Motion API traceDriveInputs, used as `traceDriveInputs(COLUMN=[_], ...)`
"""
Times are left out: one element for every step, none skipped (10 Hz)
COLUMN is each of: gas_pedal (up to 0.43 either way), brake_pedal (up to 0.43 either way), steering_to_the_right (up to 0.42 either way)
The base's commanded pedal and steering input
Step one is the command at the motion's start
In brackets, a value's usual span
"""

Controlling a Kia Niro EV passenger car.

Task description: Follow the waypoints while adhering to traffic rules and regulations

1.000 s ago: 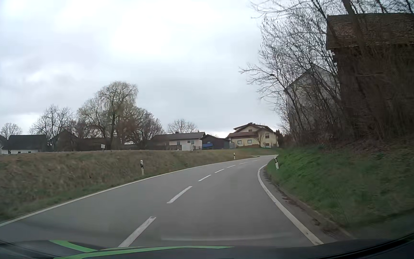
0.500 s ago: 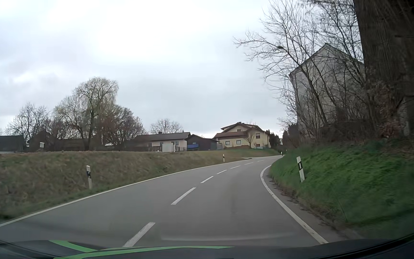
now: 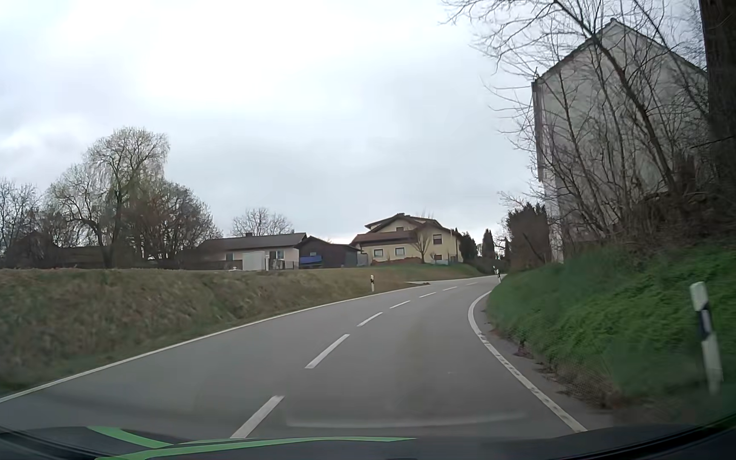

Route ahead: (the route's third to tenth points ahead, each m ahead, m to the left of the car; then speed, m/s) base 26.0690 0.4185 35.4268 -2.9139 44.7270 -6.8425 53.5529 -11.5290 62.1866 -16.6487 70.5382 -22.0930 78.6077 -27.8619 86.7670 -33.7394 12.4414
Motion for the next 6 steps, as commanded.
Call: traceDriveInputs(gas_pedal=[0.189,0.189,0.197,0.197,0.209,0.209], brake_pedal=[0.000,0.000,0.000,0.000,0.000,0.000], steering_to_the_right=[0.043,0.044,0.046,0.047,0.049,0.052])
